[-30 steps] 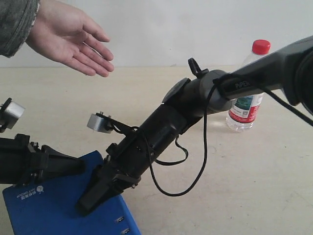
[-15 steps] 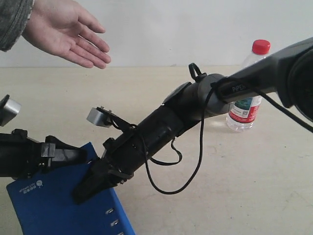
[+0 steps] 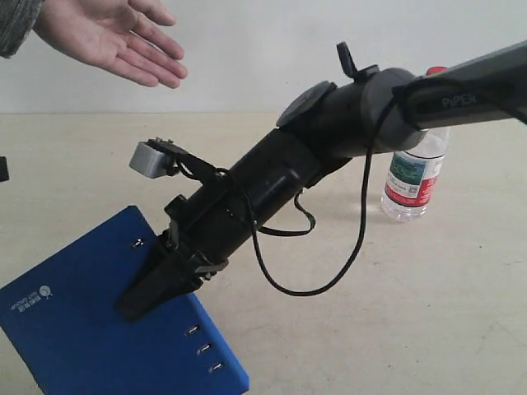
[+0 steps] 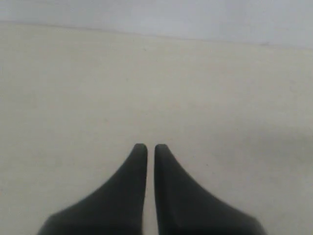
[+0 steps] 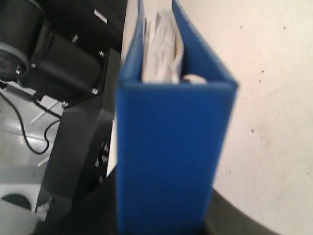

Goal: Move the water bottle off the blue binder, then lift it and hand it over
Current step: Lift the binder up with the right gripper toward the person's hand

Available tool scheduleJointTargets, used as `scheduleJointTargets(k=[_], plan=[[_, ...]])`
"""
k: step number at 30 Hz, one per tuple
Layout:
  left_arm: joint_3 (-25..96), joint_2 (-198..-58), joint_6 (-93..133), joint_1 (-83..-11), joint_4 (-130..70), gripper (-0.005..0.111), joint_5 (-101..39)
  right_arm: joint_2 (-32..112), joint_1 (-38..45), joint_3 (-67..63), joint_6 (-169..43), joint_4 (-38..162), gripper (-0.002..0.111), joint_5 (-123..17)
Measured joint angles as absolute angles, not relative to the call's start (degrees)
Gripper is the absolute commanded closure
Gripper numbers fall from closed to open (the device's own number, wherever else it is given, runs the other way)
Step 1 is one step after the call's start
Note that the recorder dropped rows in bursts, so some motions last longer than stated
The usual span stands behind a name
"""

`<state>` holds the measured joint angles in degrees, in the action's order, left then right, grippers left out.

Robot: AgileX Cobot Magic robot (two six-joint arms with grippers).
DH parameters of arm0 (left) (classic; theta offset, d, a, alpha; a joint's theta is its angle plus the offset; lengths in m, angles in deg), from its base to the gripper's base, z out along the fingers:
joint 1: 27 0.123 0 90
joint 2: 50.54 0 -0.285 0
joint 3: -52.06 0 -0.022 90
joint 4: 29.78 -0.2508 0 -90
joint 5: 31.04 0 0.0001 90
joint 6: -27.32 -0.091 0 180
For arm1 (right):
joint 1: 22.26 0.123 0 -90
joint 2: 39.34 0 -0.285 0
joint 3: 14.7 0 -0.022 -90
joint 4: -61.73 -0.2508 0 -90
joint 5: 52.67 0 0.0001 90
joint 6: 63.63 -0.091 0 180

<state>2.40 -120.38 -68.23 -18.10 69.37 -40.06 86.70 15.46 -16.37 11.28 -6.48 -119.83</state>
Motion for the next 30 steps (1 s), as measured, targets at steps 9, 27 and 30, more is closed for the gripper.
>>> scheduleJointTargets(k=[9, 27, 30], plan=[[0.66, -100.93, -68.90, -18.10, 66.86, 0.102, -29.90, 73.74, 18.31, -12.74, -4.03, 18.21, 0.109, -113.92], [-19.20, -70.39, -59.65, -18.10, 69.27, 0.102, -23.41, 56.88, 29.26, -6.29, -11.66, 20.74, 0.109, -62.37], [-22.50, -70.34, -54.05, -18.10, 69.49, 0.102, -23.18, 56.88, 29.26, -8.23, -11.38, 20.74, 0.109, -60.68]])
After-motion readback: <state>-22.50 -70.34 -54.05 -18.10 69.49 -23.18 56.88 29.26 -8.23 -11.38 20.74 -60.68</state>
